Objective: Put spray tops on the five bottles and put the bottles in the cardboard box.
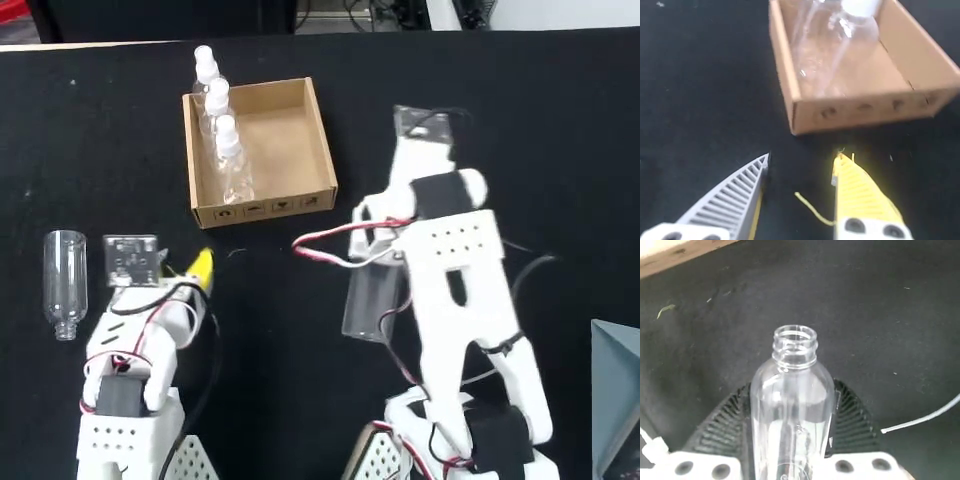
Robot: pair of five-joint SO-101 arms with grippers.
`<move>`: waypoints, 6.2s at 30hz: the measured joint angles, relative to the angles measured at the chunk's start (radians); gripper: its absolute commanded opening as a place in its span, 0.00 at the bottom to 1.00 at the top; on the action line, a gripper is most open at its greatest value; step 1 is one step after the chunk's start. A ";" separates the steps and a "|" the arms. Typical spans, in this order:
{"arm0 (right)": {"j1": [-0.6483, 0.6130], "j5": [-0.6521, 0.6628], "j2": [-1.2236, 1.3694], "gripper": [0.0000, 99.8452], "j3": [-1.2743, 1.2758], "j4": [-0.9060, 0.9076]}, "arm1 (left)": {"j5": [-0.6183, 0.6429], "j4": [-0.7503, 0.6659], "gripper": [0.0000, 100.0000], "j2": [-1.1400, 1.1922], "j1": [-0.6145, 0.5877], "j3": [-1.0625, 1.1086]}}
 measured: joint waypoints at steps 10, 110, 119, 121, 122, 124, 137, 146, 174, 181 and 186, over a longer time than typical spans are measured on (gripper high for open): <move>0.180 0.000 0.000 0.02 -0.060 0.002 | -0.074 0.215 0.19 0.000 0.193 -0.087; 0.669 -0.046 0.000 0.01 -0.170 -0.046 | 0.132 0.046 0.27 1.258 1.049 -0.775; 0.710 -0.046 0.000 0.01 -0.170 -0.046 | 0.132 -0.078 0.27 1.258 1.059 -0.735; 0.710 -0.046 0.000 0.01 -0.170 -0.046 | 0.132 -0.094 0.27 1.258 1.071 -0.729; 0.710 -0.046 0.000 0.01 -0.170 -0.046 | 0.132 -0.097 0.27 1.258 1.074 -0.729; 0.710 -0.046 0.000 0.01 -0.170 -0.046 | 0.132 -0.098 0.27 1.258 1.079 -0.729; 0.779 -0.046 0.000 0.01 -0.218 -0.046 | 0.132 -0.098 0.27 1.258 1.132 -0.713; 0.783 -0.046 0.000 0.01 -0.218 -0.046 | 0.132 -0.098 0.27 1.329 1.135 -0.715; 0.783 -0.046 0.000 0.01 -0.218 -0.046 | 0.028 -0.071 0.26 1.593 1.142 -0.875; 0.783 -0.046 0.000 0.01 -0.218 -0.046 | 0.000 -0.071 0.26 1.593 1.142 -0.875; 0.783 -0.046 0.000 0.01 -0.218 -0.046 | -0.003 -0.103 0.26 1.596 1.142 -0.875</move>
